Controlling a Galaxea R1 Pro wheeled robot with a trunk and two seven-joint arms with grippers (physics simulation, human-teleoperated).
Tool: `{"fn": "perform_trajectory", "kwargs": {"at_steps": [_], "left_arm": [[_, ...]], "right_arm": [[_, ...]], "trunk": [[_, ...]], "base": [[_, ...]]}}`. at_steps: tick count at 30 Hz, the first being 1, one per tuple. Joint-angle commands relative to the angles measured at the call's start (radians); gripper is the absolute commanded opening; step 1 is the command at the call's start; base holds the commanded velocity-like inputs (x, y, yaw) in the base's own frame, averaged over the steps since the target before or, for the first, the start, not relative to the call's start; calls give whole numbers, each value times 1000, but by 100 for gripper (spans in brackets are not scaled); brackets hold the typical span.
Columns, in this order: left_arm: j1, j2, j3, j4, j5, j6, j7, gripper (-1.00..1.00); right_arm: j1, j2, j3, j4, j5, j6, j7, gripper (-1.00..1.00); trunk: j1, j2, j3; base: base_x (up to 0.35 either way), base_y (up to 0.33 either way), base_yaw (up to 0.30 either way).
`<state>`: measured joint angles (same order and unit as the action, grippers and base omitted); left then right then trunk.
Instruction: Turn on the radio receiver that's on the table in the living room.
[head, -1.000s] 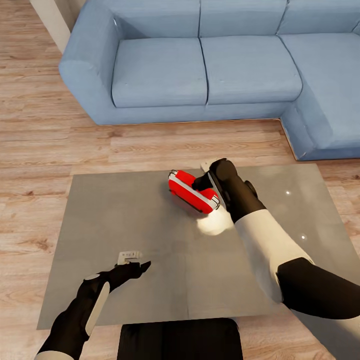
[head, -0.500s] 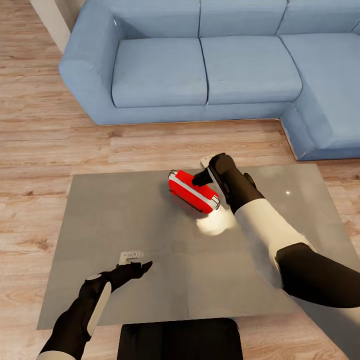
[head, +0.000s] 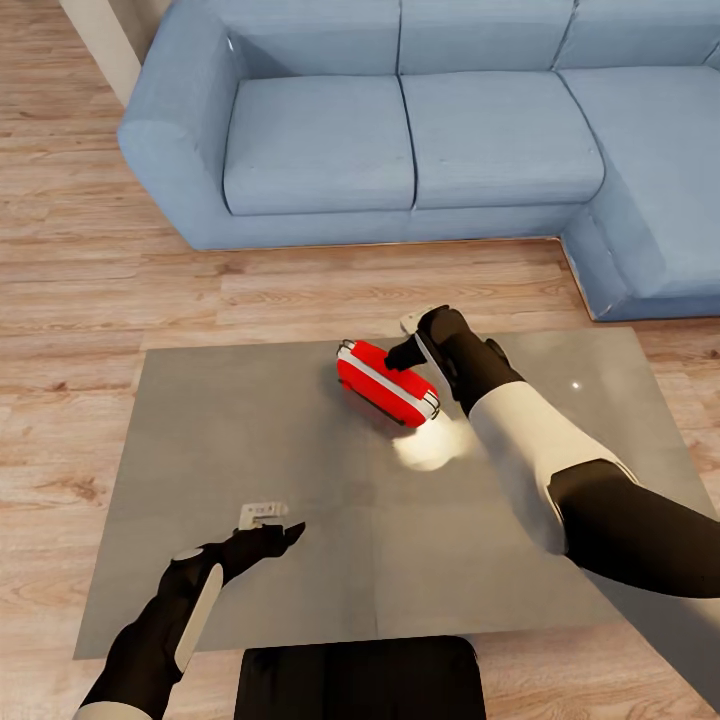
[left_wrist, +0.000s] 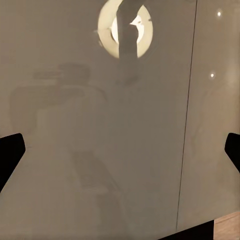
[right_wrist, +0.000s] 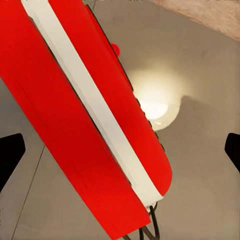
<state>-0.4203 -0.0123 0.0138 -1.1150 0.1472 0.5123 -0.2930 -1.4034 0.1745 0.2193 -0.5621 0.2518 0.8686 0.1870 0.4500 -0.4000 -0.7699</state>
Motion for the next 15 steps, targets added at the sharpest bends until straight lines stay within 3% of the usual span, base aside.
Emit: {"fn": "perform_trajectory", "kwargs": {"at_steps": [1,15], "left_arm": [[0,0,0,0,0,0,0,100],[0,0,0,0,0,0,0,100]], "right_arm": [[0,0,-1,1,0,-4,0,100],[0,0,-2,151,1,-117,-1,100]], "trunk": [[0,0,0],[0,0,0]], "base": [[0,0,0],[0,0,0]]}}
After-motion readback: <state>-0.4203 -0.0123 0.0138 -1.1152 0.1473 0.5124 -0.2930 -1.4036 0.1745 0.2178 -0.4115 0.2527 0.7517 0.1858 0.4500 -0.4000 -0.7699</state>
